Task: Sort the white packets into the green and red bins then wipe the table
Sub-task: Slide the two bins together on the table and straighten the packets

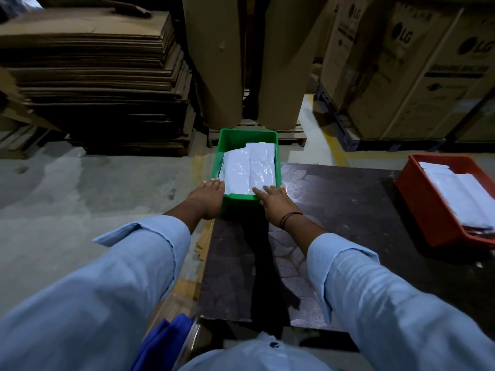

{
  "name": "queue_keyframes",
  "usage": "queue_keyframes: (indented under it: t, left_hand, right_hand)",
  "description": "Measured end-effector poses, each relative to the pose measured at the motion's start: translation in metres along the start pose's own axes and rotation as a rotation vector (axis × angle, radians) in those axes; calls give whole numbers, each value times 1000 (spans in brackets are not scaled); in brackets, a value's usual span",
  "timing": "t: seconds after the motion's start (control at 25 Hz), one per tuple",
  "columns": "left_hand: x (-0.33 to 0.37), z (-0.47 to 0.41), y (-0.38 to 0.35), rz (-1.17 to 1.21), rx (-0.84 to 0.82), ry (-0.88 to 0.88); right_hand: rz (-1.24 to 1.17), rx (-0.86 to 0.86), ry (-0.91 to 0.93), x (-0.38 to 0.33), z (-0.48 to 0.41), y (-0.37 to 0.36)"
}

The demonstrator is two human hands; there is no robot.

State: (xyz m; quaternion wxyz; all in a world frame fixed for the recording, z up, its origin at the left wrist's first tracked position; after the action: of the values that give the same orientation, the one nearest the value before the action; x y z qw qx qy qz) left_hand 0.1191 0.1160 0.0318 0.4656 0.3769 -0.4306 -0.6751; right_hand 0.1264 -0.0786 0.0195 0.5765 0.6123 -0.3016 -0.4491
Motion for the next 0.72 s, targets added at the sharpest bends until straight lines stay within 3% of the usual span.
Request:
queue_keyframes:
  t: [0.16, 0.48, 0.72]
  left_hand:
    - [18, -1, 1, 107, 44, 42]
    - [39, 1, -3, 152, 62, 64]
    - [117, -15, 27, 156, 251, -21]
  right_hand:
    - [-7, 100, -57, 8, 20, 6]
    - [-53, 83, -20, 21, 34, 10]
    - [-64, 152, -47, 79, 74, 29]
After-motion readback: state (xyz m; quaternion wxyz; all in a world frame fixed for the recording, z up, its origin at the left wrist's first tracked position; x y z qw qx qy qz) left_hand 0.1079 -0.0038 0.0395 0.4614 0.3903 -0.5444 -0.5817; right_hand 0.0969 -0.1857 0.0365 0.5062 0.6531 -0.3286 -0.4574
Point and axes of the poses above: each hand's wrist, its own z-axis away from the middle knuckle, its own y-axis out of the back of the hand, x = y × z, the point moved 6 cm from there along -z, towards the middle knuckle, and after that the axes turned 4 degrees about -z, right-handed, at the moved point
